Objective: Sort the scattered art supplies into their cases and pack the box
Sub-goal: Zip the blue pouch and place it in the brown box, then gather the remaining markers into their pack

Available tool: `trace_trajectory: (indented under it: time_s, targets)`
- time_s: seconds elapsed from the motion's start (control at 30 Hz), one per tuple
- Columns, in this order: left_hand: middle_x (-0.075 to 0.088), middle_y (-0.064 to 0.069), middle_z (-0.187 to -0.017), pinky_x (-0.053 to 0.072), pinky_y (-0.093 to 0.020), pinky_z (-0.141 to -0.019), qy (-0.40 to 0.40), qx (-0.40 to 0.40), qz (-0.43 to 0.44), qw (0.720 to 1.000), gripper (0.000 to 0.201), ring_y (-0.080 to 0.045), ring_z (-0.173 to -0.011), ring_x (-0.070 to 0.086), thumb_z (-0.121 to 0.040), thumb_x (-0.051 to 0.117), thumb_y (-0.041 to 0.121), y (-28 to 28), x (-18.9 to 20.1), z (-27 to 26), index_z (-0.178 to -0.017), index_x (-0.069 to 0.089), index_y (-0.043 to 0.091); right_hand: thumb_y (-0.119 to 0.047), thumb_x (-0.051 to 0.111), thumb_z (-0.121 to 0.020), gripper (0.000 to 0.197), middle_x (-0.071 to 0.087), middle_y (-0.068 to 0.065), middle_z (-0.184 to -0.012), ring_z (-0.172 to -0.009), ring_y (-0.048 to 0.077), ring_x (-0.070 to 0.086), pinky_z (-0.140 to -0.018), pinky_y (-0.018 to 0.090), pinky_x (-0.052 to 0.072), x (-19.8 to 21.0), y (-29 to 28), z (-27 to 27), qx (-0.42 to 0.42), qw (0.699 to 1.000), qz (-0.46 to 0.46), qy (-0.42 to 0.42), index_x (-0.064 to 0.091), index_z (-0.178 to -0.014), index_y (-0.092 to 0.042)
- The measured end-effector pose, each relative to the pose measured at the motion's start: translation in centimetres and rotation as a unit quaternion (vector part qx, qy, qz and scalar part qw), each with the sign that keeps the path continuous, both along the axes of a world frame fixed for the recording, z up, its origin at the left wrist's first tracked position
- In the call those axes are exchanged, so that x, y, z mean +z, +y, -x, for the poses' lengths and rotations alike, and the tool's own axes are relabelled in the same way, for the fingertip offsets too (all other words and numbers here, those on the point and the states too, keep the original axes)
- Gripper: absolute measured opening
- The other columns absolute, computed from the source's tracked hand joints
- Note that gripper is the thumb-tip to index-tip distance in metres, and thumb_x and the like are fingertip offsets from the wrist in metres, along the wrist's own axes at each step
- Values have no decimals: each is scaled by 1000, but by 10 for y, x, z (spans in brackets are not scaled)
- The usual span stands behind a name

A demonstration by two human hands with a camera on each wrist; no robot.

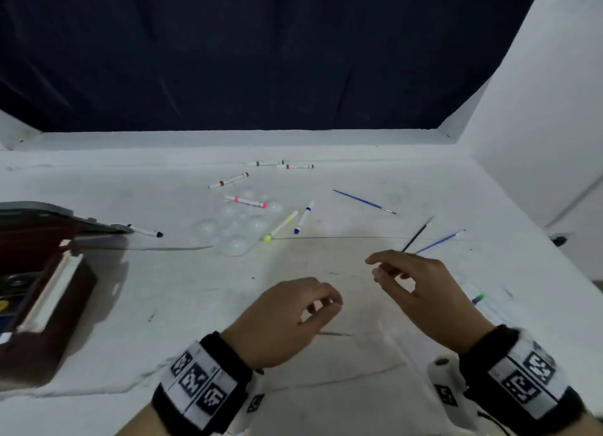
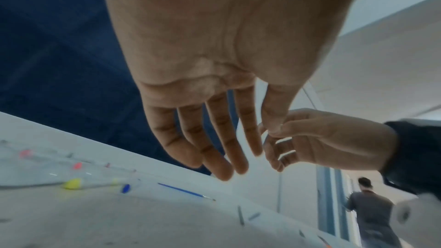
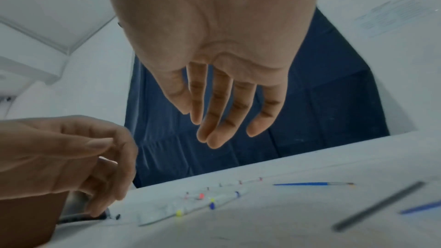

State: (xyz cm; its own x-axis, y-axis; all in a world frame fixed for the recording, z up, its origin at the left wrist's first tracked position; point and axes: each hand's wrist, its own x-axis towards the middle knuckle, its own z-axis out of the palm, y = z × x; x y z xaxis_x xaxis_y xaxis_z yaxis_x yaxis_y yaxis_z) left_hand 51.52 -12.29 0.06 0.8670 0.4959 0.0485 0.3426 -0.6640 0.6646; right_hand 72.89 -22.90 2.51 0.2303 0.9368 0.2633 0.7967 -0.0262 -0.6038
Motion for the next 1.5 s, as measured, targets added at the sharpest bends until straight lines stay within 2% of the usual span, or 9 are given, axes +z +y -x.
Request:
trace_trajectory:
  time_s: [0.2,0.33,0.6,0.73,0.8,1.0,1.17,1.33,1.5]
  targets:
    - [67,5,-118,42,-32,-96,136,-161,-25,977,33,-14,-109,52,-105,40,45,-23,-11,-80,-125,60,28,-46,46,-97,25,63,-22,-101,-102,6,58,-92,33,46,-22,-20,-100,-8,964,208,-163,57,-120,-41]
    - [66,3,-114,48,-42,-89,182,-163,-136,960,41,-23,-104,56,-104,32,49,-18,-26,-92,-118,62,26,-50,39,-100,32,55,-19,-126,-121,12,48,-99,38,39,-30,-21,-128,6,935,291,-204,52,-127,-39]
    - [62,10,-105,47,-36,-87,162,-65,-120,977,55,-14,-97,55,-96,21,62,16,-32,-48,-112,62,30,-46,47,-99,34,60,-13,-128,-118,13,52,-104,34,41,-43,3,-120,128,950,253,-132,60,-126,-30]
    - [56,23,-100,40,-17,-84,100,-5,-89,991,51,2,-89,46,-98,29,63,34,-29,-5,-116,62,29,-45,46,-100,38,56,-15,-133,-123,8,48,-106,24,36,-40,28,-91,181,947,243,-107,55,-133,-29]
    - [50,32,-97,43,-20,-88,97,33,-79,992,55,2,-91,49,-95,30,69,44,-31,17,-126,58,33,-46,44,-101,40,55,-14,-132,-120,7,48,-102,20,34,-38,43,-73,193,944,249,-98,51,-137,-29]
    - [62,21,-107,46,-30,-93,84,135,-31,987,78,-3,-98,54,-79,19,91,69,-36,72,-133,52,44,-47,43,-101,40,60,-6,-130,-118,12,52,-102,29,39,-43,81,-22,202,953,225,-33,50,-136,-29]
    - [63,21,-109,44,-27,-95,84,162,-9,983,69,-2,-100,56,-78,22,92,83,-37,86,-125,52,51,-46,46,-100,35,62,-14,-121,-111,5,54,-98,24,41,-49,103,-2,180,965,191,6,51,-131,-33]
    - [66,11,-81,47,-21,-72,86,151,11,985,63,-5,-74,60,-83,26,85,96,-19,70,-125,54,47,-49,50,-97,24,68,-10,-103,-84,5,64,-77,25,50,-43,123,-4,129,977,153,69,57,-116,-36]
    - [67,12,-90,50,-29,-80,111,190,-3,975,38,-5,-82,62,-95,37,65,124,-11,31,-126,48,46,-45,51,-97,19,68,-7,-94,-77,13,63,-77,33,53,-41,158,-13,67,987,136,55,55,-112,-34]
